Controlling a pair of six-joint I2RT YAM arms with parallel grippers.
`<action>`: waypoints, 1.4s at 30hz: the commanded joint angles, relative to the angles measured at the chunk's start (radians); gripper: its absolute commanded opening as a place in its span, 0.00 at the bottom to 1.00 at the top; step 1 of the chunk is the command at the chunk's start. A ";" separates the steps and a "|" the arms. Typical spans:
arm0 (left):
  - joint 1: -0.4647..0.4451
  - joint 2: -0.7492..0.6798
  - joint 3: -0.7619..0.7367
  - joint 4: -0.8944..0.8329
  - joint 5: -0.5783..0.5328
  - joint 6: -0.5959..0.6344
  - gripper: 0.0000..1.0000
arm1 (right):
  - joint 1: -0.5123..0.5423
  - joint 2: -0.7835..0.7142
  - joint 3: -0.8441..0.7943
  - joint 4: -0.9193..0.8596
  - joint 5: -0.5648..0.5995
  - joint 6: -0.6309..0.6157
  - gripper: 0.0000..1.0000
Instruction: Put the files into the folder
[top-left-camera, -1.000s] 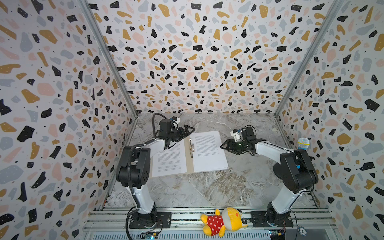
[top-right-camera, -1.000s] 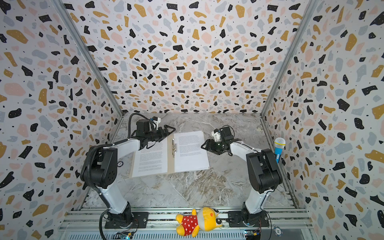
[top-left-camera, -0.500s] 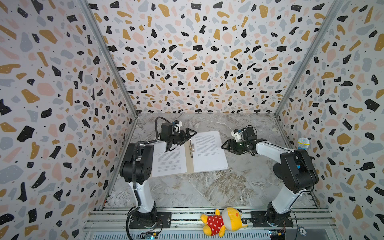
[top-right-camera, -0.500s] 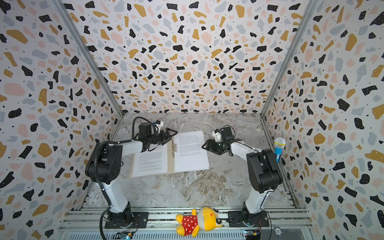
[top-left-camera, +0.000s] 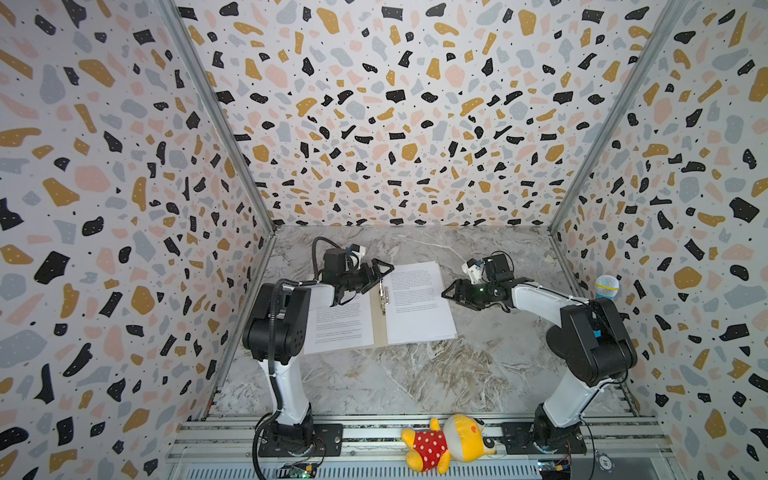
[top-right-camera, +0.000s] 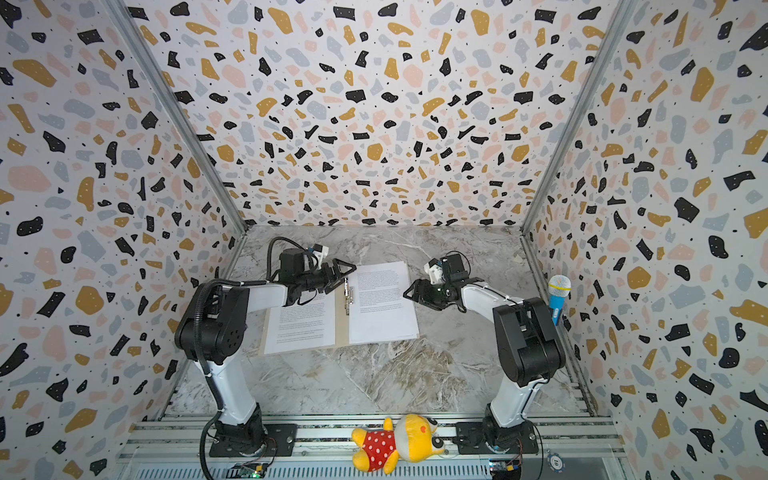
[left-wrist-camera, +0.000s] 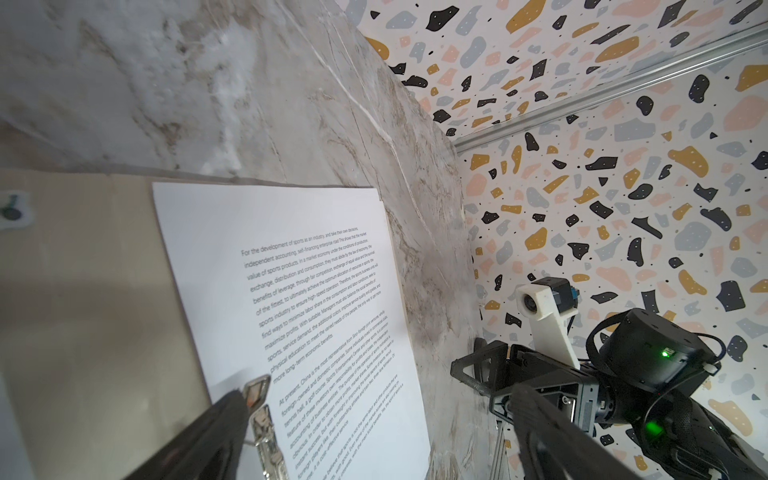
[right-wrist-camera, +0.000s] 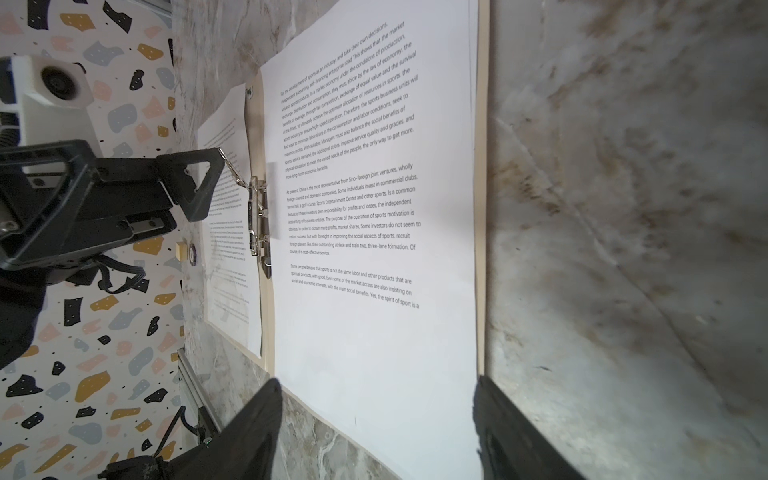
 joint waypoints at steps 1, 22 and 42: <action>-0.003 -0.040 -0.009 0.046 0.006 0.000 1.00 | -0.004 -0.039 -0.013 -0.018 -0.009 -0.016 0.73; 0.020 0.009 -0.009 0.045 -0.025 0.006 1.00 | -0.009 -0.027 -0.027 -0.004 -0.018 -0.013 0.73; -0.021 0.027 -0.029 0.169 0.046 -0.081 1.00 | -0.007 -0.038 -0.033 -0.008 -0.026 -0.014 0.74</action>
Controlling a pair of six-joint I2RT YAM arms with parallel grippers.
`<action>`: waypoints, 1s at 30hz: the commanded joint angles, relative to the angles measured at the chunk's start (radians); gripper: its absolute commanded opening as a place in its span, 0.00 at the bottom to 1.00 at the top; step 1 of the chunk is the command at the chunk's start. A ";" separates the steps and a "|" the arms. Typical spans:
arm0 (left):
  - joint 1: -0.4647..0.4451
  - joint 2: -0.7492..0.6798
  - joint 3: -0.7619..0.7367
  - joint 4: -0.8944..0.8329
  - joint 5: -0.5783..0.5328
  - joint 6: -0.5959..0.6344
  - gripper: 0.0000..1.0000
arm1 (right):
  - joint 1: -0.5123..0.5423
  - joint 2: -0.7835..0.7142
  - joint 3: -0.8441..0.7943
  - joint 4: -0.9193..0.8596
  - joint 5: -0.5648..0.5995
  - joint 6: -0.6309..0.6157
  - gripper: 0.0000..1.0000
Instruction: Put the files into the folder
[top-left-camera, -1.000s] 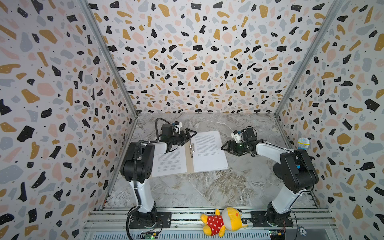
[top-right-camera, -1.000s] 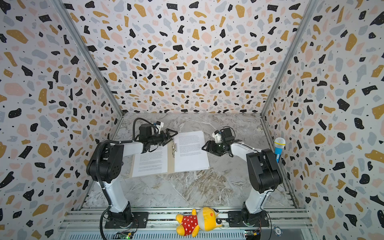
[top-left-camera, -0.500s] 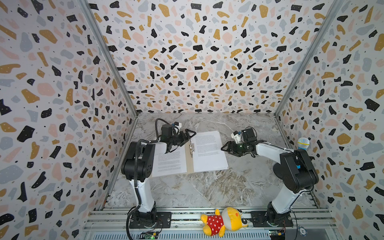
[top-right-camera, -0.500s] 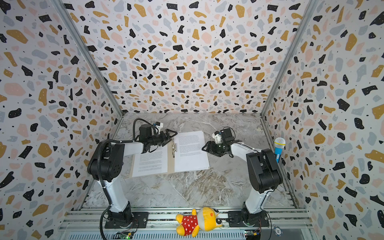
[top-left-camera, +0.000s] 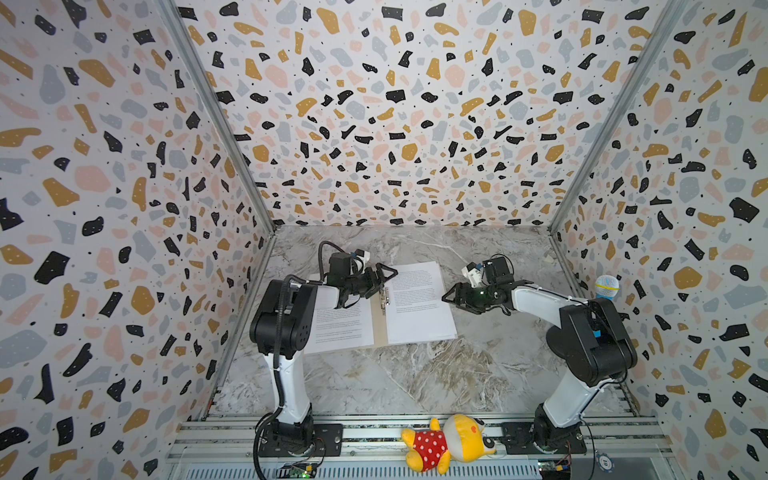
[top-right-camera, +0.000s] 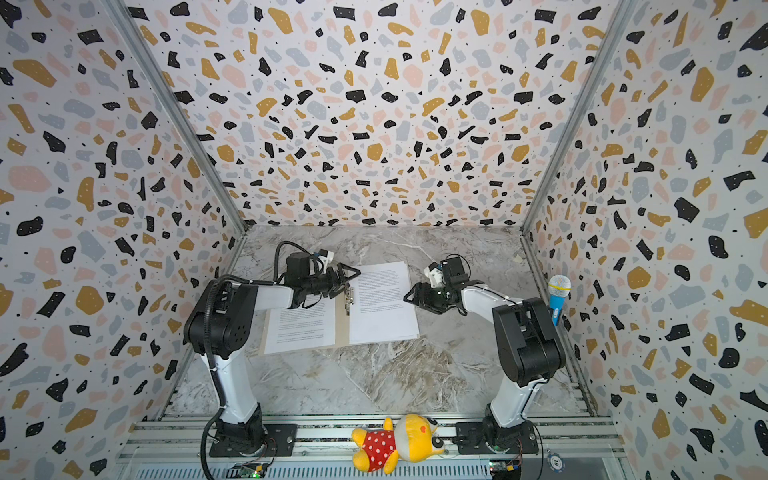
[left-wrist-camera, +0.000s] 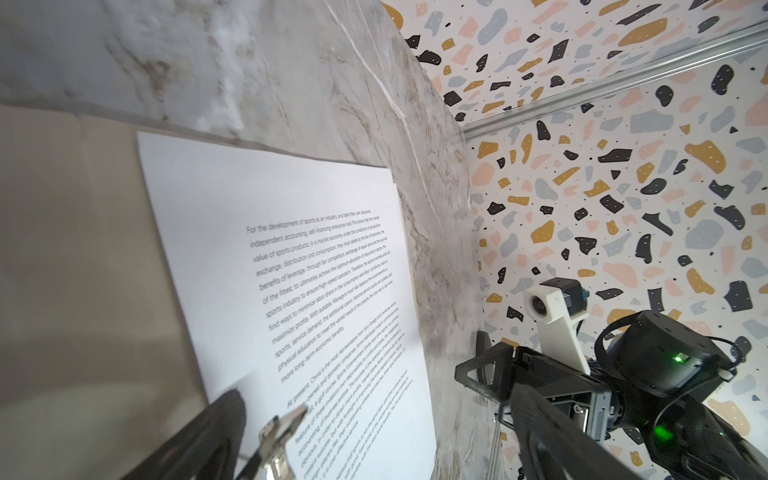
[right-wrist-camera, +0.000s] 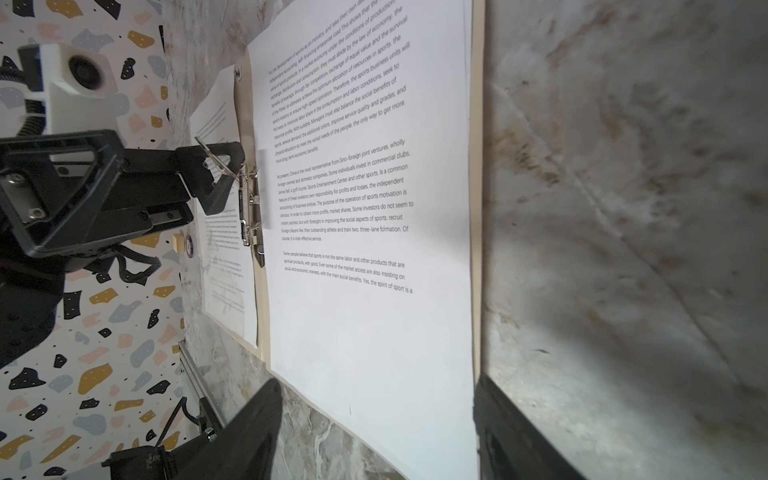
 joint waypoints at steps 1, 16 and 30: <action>-0.004 -0.039 -0.029 0.124 0.040 -0.053 1.00 | -0.002 -0.037 -0.007 -0.008 -0.012 -0.013 0.73; -0.023 -0.165 -0.147 0.241 0.093 -0.133 1.00 | 0.047 -0.033 0.017 -0.012 0.005 0.007 0.73; 0.041 -0.120 -0.010 -0.362 -0.132 0.211 0.76 | 0.190 0.065 0.176 0.037 -0.009 0.220 0.61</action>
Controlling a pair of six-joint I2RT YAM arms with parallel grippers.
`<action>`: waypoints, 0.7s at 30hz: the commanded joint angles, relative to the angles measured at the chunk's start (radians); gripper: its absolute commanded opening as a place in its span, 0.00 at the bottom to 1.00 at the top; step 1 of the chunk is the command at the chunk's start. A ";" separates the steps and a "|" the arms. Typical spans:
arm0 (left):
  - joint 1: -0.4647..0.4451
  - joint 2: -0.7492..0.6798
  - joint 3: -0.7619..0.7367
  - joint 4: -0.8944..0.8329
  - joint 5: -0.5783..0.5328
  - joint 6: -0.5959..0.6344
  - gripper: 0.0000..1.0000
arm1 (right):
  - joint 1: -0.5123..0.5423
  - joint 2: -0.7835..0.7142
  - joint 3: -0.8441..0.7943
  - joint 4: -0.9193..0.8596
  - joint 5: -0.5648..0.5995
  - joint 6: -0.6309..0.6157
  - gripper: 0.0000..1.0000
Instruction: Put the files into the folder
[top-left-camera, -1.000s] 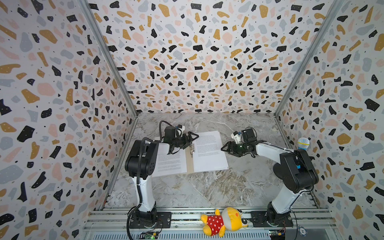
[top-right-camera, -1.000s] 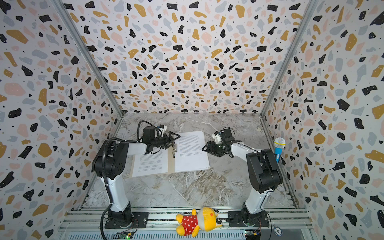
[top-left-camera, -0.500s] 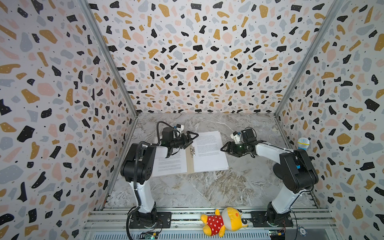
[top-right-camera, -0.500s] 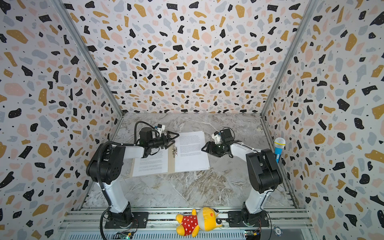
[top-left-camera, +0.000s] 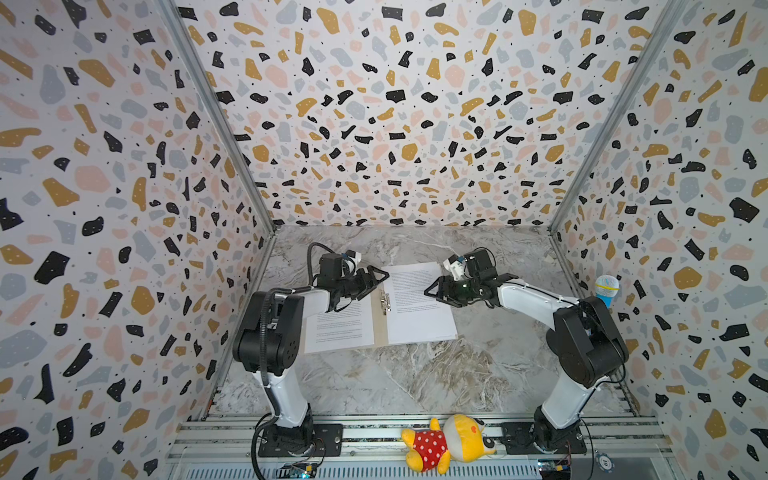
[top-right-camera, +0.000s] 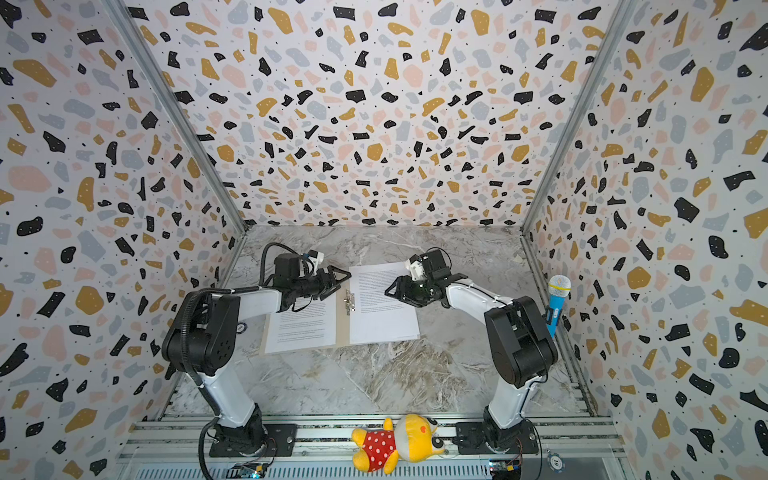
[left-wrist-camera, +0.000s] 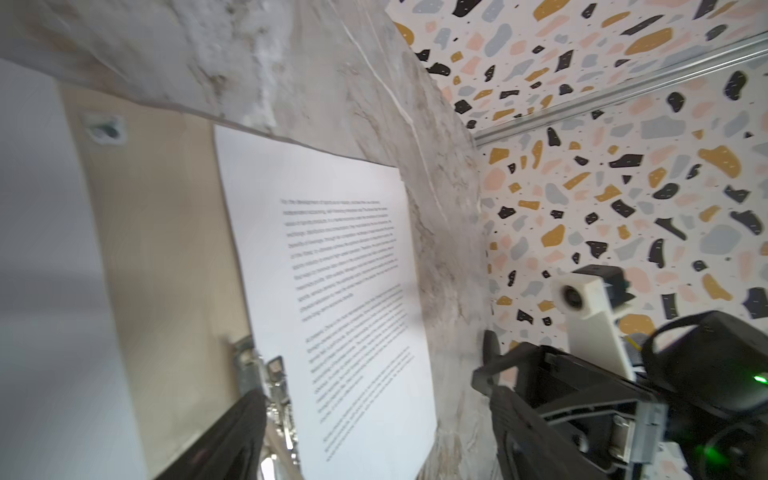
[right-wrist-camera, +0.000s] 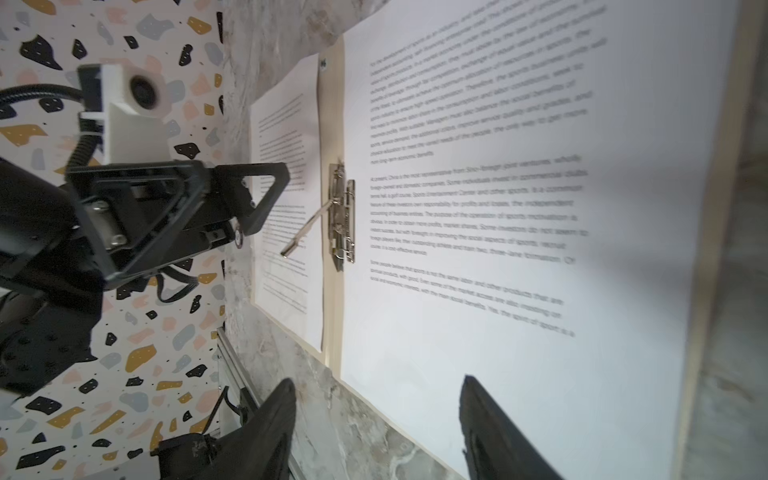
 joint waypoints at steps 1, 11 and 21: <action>0.002 0.034 0.049 -0.164 -0.065 0.119 0.72 | 0.034 0.042 0.043 0.019 -0.013 0.084 0.59; -0.001 0.125 0.096 -0.190 -0.058 0.128 0.34 | 0.109 0.146 0.153 0.037 0.000 0.147 0.55; -0.014 0.154 0.097 -0.117 -0.035 0.064 0.28 | 0.134 0.188 0.192 0.033 0.000 0.158 0.54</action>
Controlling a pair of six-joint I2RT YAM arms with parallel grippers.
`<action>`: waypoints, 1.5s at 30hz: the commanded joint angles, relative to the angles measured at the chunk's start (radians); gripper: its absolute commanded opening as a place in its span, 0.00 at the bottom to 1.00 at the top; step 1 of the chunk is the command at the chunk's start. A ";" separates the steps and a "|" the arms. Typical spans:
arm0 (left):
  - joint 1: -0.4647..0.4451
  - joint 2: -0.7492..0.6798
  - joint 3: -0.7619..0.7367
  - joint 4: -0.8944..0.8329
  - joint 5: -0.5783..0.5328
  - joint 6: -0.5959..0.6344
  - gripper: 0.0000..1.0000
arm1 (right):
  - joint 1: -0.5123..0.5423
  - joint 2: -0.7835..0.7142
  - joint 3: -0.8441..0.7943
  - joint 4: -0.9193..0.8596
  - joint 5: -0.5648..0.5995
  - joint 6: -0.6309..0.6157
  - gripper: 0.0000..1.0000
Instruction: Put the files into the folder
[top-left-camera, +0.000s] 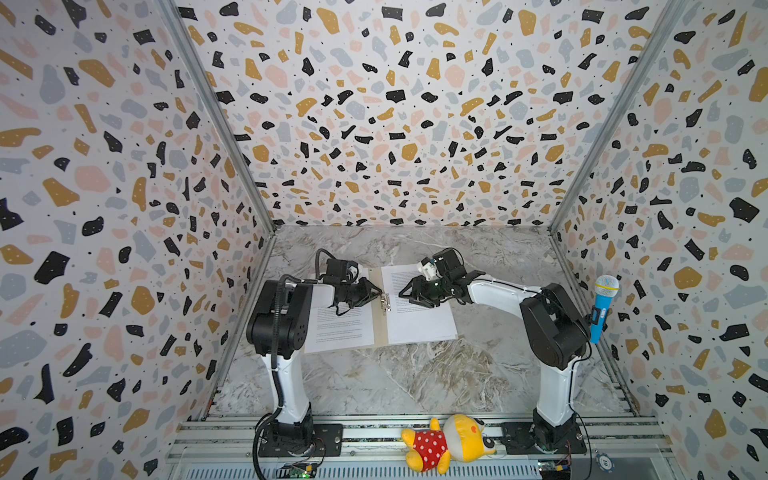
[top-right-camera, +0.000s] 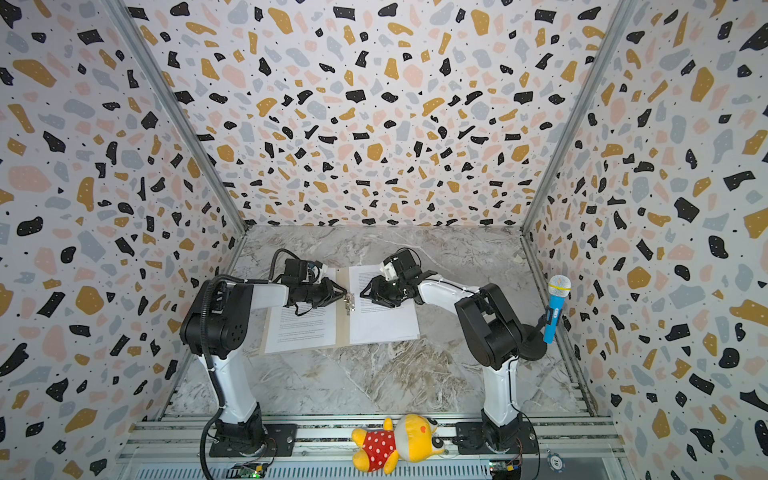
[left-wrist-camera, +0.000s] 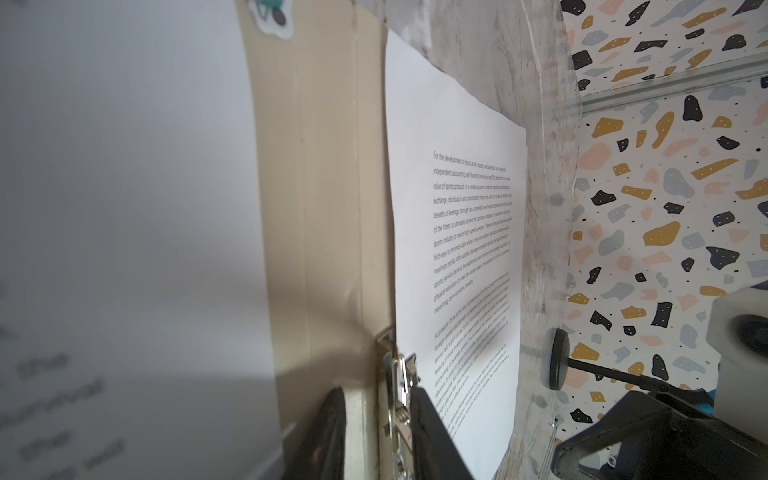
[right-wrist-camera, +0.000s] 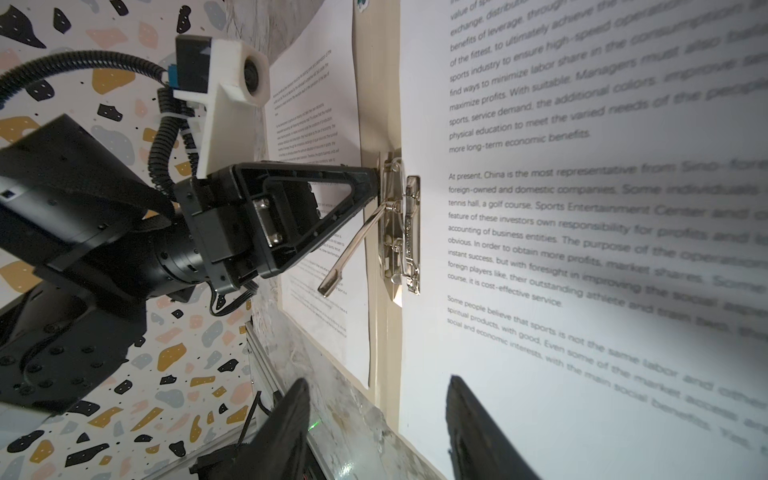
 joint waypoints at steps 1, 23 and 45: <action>-0.009 0.014 0.033 0.039 0.011 -0.024 0.28 | 0.006 -0.003 0.021 -0.004 0.000 0.007 0.54; -0.060 0.067 0.015 0.100 -0.059 -0.157 0.11 | 0.029 0.060 0.044 0.045 -0.092 0.156 0.46; -0.063 0.015 -0.097 0.195 -0.126 -0.218 0.06 | 0.054 0.134 0.078 0.254 -0.119 0.454 0.41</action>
